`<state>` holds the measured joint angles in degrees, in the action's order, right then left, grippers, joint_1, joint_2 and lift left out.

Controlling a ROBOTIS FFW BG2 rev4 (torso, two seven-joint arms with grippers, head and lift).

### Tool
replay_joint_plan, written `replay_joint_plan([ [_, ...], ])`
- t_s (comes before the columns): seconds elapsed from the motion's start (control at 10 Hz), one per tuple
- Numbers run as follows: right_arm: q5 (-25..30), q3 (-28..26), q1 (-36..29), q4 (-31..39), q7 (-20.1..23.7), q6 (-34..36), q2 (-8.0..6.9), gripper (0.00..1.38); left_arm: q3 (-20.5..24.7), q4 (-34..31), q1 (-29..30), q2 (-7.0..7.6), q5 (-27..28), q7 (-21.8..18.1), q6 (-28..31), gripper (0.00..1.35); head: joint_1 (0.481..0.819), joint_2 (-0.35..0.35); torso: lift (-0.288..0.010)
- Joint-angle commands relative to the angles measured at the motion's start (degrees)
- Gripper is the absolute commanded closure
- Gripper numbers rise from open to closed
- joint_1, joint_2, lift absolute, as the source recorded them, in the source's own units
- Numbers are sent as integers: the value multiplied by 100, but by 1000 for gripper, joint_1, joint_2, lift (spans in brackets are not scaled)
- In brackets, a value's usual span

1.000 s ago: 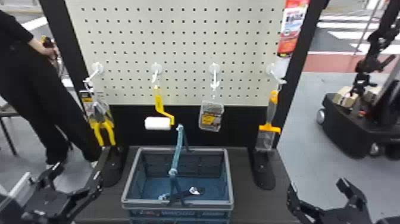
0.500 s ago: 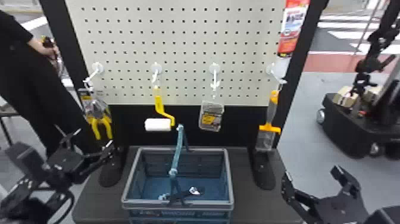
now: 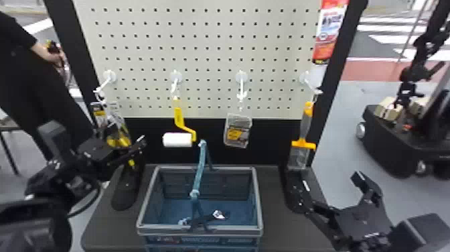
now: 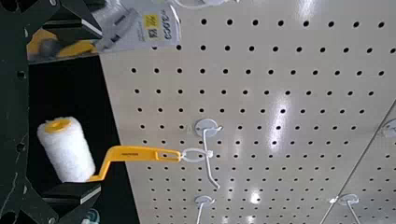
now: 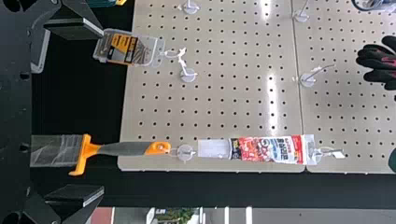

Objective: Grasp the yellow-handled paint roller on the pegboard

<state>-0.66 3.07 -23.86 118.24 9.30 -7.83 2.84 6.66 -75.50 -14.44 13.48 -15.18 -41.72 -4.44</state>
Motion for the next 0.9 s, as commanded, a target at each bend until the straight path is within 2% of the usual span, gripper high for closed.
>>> replay_joint_plan([
  [0.0, -30, 106, 94, -74, 10, -35, 41, 125, -174, 174, -374, 94, 41, -126, 224, 151, 549, 0, -100],
  [0.3, -48, 194, 131, -116, 10, -35, 76, 125, -411, 624, -952, 129, 94, -653, 637, 151, 549, 0, -100],
  [0.6, -57, 229, 156, -187, 10, -35, 94, 124, -701, 1524, -1555, 120, 146, -1313, 1015, 151, 549, 0, -100],
  [0.8, -57, 255, 193, -229, 10, -35, 103, 125, -895, 1876, -1826, 129, 243, -1576, 1103, 151, 549, 0, -100],
])
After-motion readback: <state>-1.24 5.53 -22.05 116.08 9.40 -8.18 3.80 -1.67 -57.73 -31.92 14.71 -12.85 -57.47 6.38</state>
